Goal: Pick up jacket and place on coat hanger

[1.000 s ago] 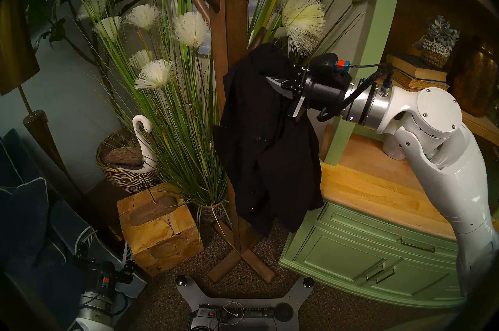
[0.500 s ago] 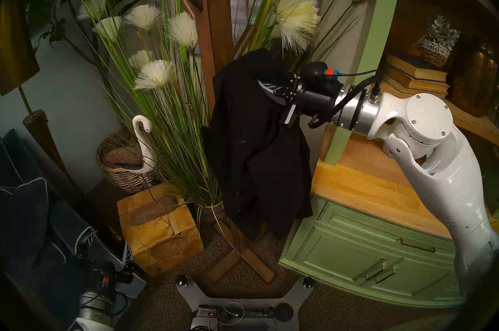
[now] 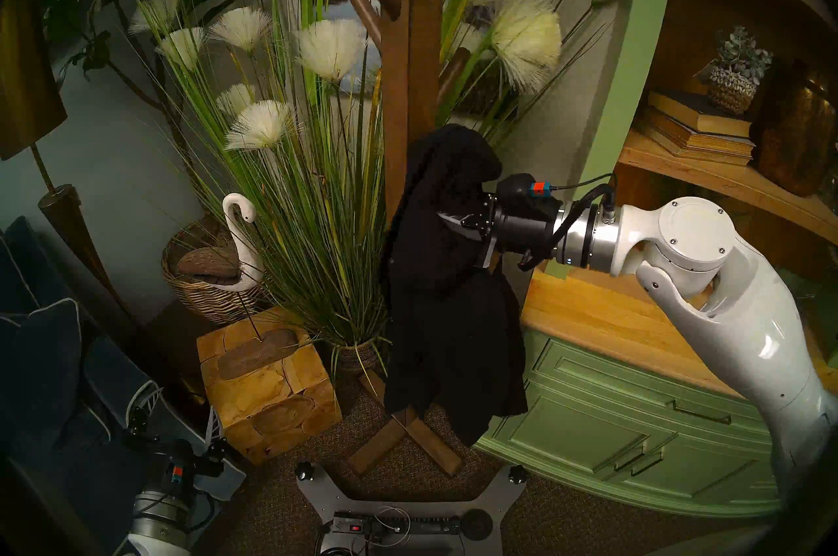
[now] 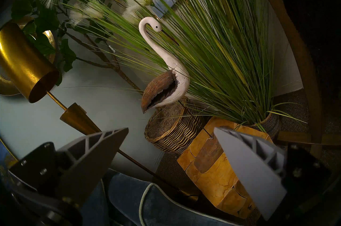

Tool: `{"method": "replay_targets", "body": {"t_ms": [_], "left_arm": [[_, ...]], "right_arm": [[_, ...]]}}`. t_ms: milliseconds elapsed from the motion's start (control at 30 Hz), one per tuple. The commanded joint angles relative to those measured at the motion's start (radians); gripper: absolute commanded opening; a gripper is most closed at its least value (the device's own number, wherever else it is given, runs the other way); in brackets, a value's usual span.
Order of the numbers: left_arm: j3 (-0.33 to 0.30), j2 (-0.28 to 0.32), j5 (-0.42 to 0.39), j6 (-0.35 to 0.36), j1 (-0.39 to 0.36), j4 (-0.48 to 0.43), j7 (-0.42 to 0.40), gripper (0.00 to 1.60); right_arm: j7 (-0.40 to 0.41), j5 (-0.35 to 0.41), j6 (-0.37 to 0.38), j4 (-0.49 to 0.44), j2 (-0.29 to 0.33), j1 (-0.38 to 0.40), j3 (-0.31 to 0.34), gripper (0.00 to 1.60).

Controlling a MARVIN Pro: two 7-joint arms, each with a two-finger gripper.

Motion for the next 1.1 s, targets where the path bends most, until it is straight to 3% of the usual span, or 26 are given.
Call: {"method": "replay_targets", "body": {"t_ms": [0,1067], "left_arm": [[-0.007,0.002,-0.002,-0.004,-0.001,-0.027,0.002,1.60],[-0.007,0.002,-0.002,-0.004,0.000,-0.027,0.002,1.60]], "right_arm": [[-0.008,0.011,-0.032,-0.009,0.013,-0.008,0.052,0.00],[-0.023,0.001,-0.046,0.000,0.012,-0.025,0.045,0.00]]}}
